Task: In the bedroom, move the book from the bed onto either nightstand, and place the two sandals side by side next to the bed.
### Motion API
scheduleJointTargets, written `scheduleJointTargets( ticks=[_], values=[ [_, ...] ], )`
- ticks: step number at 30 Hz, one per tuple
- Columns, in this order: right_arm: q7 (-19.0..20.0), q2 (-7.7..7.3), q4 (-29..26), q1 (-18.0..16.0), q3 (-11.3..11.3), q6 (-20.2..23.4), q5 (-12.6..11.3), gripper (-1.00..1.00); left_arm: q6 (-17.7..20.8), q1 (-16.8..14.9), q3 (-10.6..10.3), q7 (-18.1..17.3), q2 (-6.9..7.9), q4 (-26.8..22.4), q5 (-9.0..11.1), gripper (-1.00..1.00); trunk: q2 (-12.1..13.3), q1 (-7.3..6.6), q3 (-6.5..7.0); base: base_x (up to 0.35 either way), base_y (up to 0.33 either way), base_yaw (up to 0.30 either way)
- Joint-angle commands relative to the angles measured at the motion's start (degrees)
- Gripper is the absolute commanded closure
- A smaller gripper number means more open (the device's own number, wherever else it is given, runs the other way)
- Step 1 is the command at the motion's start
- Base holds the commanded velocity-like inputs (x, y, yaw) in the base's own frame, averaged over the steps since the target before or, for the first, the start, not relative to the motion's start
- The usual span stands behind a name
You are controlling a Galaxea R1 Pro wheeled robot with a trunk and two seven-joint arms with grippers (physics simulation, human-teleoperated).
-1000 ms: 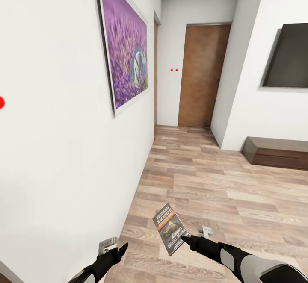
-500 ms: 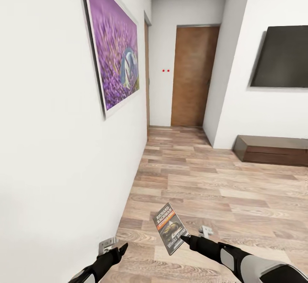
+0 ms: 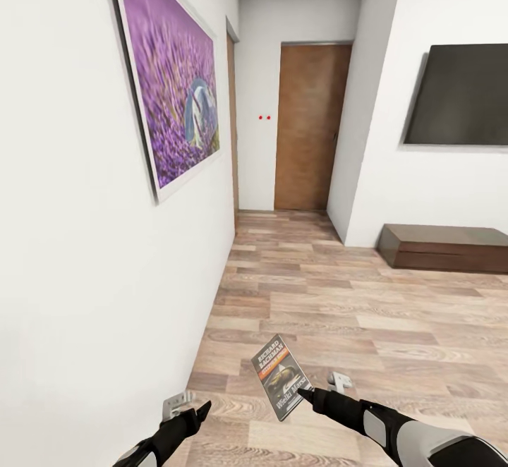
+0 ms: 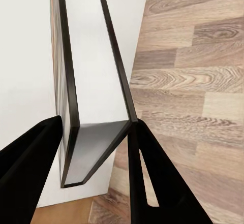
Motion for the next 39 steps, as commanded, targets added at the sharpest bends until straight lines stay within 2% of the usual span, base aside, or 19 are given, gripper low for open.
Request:
scheduleJointTargets(
  ticks=[1, 15, 22, 39],
  values=[
    [0.32, 0.02, 0.18, -0.09, 0.44, 0.05, -0.6, 1.0, -0.21, -0.04, 0.45, -0.13, -0.01, 0.0, -0.52, -1.0, -0.06, 0.02, -0.08, 0.079, 0.0, -0.001],
    [0.32, 0.02, 0.18, -0.09, 0.44, 0.06, -0.59, 1.0, -0.21, -0.04, 0.45, -0.13, -0.01, 0.03, -0.52, -1.0, -0.06, 0.02, -0.08, 0.012, 0.0, 0.0],
    [0.32, 0.02, 0.18, -0.09, 0.44, 0.06, -0.55, 1.0, -0.21, -0.04, 0.45, -0.13, -0.01, -0.01, -0.52, -1.0, -0.06, 0.02, -0.08, 0.198, 0.0, 0.0],
    [0.32, 0.02, 0.18, -0.09, 0.44, 0.06, -0.56, 1.0, -0.21, -0.04, 0.45, -0.14, -0.01, 0.0, -0.52, -1.0, -0.06, 0.02, -0.08, 0.045, 0.056, 0.0]
  ],
)
